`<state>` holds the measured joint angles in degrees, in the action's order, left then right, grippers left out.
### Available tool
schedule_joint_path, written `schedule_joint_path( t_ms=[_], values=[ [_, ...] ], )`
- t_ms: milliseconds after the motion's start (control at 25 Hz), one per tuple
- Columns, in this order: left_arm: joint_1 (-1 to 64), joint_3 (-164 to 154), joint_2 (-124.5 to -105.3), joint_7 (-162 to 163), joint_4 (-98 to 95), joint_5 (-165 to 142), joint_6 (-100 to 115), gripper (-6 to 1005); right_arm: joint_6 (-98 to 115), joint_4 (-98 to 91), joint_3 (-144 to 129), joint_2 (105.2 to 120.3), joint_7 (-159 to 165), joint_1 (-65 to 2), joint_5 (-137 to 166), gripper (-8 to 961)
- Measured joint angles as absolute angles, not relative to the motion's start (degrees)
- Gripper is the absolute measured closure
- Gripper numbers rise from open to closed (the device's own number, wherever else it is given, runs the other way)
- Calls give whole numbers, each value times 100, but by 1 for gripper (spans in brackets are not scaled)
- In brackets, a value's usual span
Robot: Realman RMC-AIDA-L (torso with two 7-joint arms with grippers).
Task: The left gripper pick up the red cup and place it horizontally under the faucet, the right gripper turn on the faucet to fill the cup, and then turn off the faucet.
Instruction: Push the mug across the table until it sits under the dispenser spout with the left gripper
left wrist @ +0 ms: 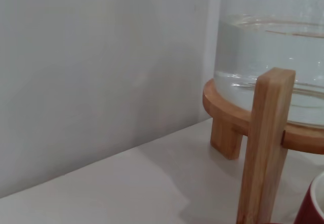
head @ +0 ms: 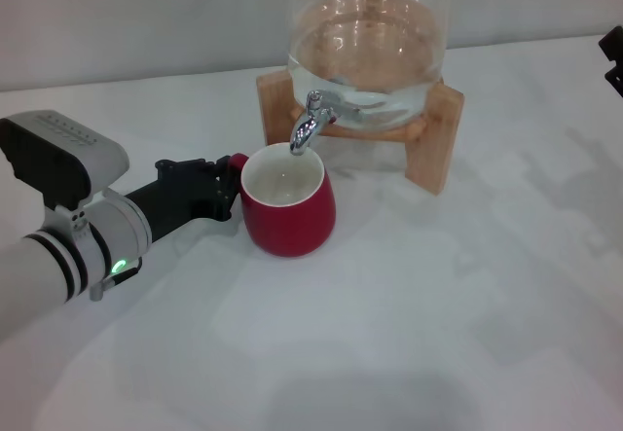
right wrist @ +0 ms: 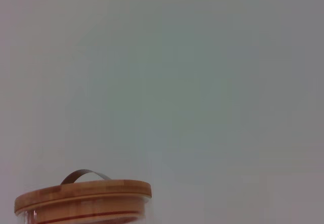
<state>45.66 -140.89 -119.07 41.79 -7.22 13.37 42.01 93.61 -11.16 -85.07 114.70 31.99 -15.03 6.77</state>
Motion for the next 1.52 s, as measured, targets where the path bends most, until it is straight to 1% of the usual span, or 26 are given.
schedule_joint_path(
  t_ms=[400, 640, 840, 1520],
  values=[
    [4570, -14087, -11909, 4176, -736, 1359, 4201, 816, 9360, -1116, -8507, 11470, 3200, -1514, 667, 98],
    [4576, -14090, -11907, 4170, -732, 1346, 4201, 680, 9360, -1116, -8507, 11470, 3199, -1526, 652, 98],
    [4548, -14100, -11909, 4166, -739, 1340, 4201, 619, 9360, -1116, -8507, 11470, 3199, -1529, 644, 99],
    [4307, -14110, -11918, 3957, -774, 1335, 4204, 612, 9360, -1116, -8507, 11469, 3217, -1496, 682, 98]
  ],
)
